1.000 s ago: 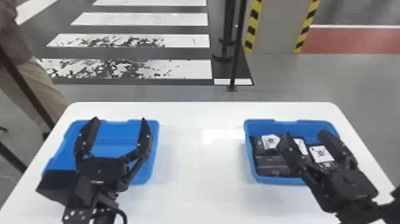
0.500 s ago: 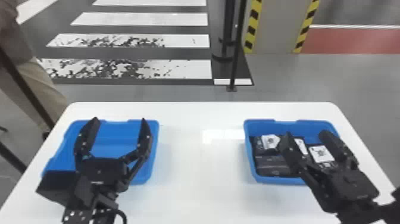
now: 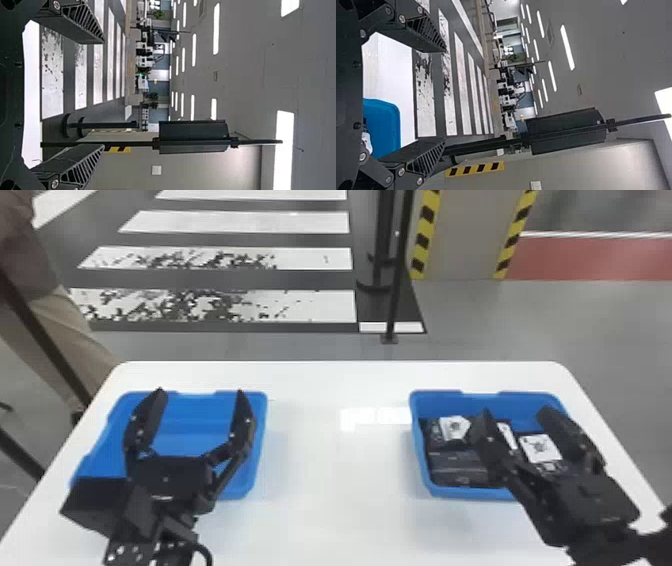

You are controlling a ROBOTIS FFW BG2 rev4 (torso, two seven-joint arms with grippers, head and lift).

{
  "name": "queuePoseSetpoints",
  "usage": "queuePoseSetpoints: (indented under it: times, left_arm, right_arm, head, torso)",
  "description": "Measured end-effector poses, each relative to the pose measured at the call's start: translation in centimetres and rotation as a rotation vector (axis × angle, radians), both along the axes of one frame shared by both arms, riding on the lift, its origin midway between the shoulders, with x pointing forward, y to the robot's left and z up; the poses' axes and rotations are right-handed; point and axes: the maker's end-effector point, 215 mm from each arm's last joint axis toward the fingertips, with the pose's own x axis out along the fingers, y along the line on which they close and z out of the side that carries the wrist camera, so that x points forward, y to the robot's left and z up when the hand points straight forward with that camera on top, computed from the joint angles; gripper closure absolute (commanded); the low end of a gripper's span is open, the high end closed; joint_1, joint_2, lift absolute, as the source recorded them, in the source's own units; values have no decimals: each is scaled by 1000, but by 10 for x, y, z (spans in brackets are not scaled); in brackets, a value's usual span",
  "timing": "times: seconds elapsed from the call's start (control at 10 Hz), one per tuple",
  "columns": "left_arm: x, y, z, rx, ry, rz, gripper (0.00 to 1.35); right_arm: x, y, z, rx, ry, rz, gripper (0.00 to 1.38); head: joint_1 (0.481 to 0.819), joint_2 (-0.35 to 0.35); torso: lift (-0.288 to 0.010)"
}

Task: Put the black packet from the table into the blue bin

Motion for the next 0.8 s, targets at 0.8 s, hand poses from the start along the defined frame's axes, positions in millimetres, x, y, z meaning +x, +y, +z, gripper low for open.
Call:
queuePoseSetpoints:
  times: [0.8]
  left_arm:
    - [0, 1, 0, -1, -2, 3, 94]
  right_arm:
    - [0, -1, 1, 2, 0, -7, 231]
  head:
    - [695, 6]
  torso:
    - [-110]
